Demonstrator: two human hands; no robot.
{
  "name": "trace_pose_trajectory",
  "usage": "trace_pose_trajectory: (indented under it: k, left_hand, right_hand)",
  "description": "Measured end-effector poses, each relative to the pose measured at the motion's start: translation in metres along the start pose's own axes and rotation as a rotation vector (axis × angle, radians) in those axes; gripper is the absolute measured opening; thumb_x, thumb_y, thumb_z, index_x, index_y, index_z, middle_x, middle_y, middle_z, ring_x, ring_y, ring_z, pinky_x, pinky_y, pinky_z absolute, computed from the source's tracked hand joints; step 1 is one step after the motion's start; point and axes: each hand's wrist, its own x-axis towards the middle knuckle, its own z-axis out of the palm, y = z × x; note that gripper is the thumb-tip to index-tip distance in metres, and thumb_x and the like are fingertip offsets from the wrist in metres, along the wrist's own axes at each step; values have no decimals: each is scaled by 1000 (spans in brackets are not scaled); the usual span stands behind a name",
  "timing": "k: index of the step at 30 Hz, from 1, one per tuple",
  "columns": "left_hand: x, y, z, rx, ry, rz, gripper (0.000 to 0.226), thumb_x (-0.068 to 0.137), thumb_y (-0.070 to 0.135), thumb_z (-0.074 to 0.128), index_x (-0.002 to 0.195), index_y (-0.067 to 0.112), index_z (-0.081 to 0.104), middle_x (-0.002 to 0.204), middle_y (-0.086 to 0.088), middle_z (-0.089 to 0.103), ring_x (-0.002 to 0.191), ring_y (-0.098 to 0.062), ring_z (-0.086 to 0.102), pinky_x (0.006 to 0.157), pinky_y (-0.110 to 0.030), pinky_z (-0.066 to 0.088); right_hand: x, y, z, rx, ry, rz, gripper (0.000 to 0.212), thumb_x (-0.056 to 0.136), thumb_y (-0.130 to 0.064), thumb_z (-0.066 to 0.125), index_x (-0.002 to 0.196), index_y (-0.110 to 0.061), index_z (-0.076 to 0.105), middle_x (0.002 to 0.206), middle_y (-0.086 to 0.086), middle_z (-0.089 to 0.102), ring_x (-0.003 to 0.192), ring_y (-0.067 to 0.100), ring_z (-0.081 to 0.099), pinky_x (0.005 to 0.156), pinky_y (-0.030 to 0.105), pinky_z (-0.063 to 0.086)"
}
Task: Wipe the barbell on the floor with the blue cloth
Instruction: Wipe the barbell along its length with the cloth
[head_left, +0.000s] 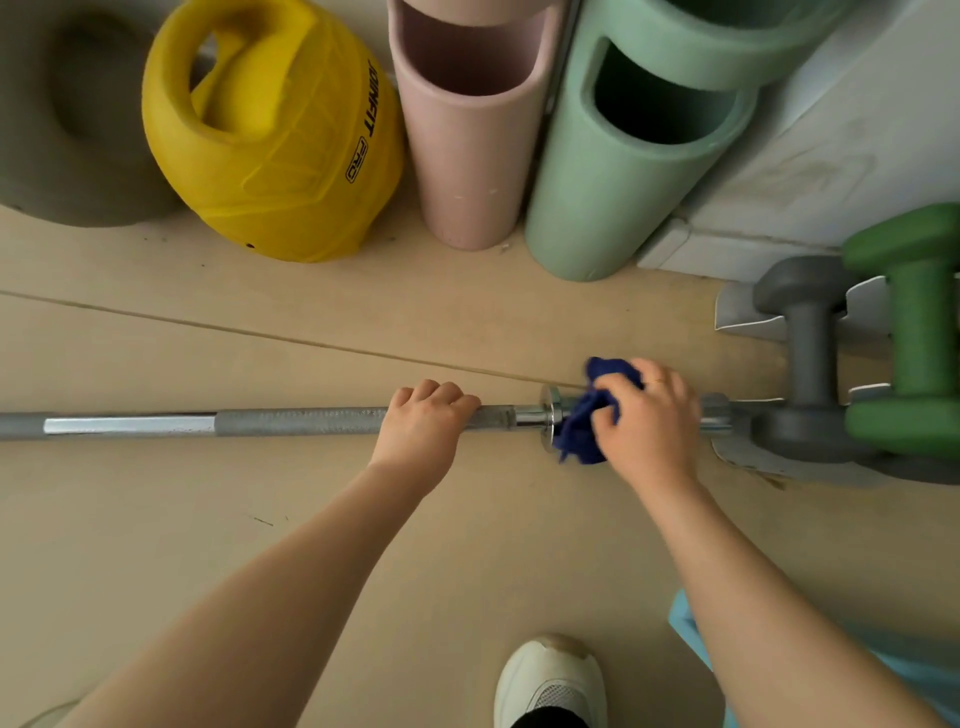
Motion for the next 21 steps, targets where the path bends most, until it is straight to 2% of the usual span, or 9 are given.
trace_pose_trajectory:
  k: [2, 3, 8, 10, 11, 15, 17, 19, 21]
  left_hand:
    - [0, 1, 1, -17, 3, -7, 46, 91, 3, 48, 132, 24, 49, 124, 2, 54, 114, -23, 46, 93, -29, 32]
    - [0, 3, 1, -22, 1, -10, 45, 91, 3, 47, 131, 24, 49, 122, 1, 55, 112, -24, 47, 92, -30, 32]
    - [1, 3, 1, -14, -2, -33, 45, 92, 2, 47, 131, 24, 49, 120, 1, 56, 109, -24, 48, 91, -29, 33]
    - [2, 3, -2, 4, -16, -33, 46, 92, 3, 47, 132, 26, 47, 120, 3, 54, 109, -22, 48, 90, -27, 32]
    - [2, 3, -4, 19, -24, -31, 47, 92, 3, 46, 132, 27, 47, 120, 3, 54, 109, -21, 48, 89, -27, 32]
    - [5, 7, -8, 54, -50, -48, 48, 90, 2, 45, 131, 27, 46, 120, 3, 54, 108, -21, 48, 85, -26, 32]
    - [8, 8, -9, 52, -68, -58, 49, 89, 0, 45, 130, 26, 47, 120, 3, 54, 109, -21, 48, 85, -27, 33]
    - [8, 8, -10, 51, -81, -57, 49, 89, 0, 44, 131, 25, 47, 121, 2, 54, 109, -22, 48, 86, -27, 34]
    - [8, 8, -13, 55, -88, -53, 48, 90, 1, 44, 132, 25, 47, 122, 2, 54, 110, -22, 48, 87, -28, 34]
  right_hand:
    - [3, 13, -3, -8, 19, 242, 26, 72, -15, 49, 89, -14, 68, 118, 16, 58, 93, 42, 52, 79, 42, 44]
    - [2, 11, -1, 3, 29, 264, 27, 73, -16, 47, 90, -12, 68, 121, 17, 56, 91, 43, 52, 79, 41, 44]
    - [-17, -17, 15, 56, -4, -205, 37, 66, -23, 37, 82, -12, 68, 113, 14, 63, 84, 37, 58, 79, 37, 49]
    - [-7, 1, 12, 97, -12, -255, 39, 65, -21, 38, 88, -15, 69, 114, 14, 62, 82, 38, 59, 76, 40, 51]
    - [-2, 16, 11, 110, 23, -204, 40, 65, -20, 40, 92, -15, 69, 115, 15, 62, 82, 40, 60, 76, 41, 51]
    - [5, 57, 5, 158, 182, 288, 47, 69, -21, 43, 108, -9, 66, 125, 24, 54, 99, 47, 53, 84, 48, 47]
    - [5, 48, 5, 169, 180, 391, 43, 73, -13, 48, 113, -5, 64, 130, 25, 49, 106, 49, 48, 92, 49, 44]
    - [3, 25, 8, 195, 142, 346, 38, 73, -5, 54, 110, -4, 65, 130, 25, 49, 108, 49, 48, 95, 48, 43]
    - [-7, -9, 16, 212, 90, 117, 38, 67, -6, 54, 102, -6, 67, 123, 25, 55, 103, 47, 54, 91, 46, 47]
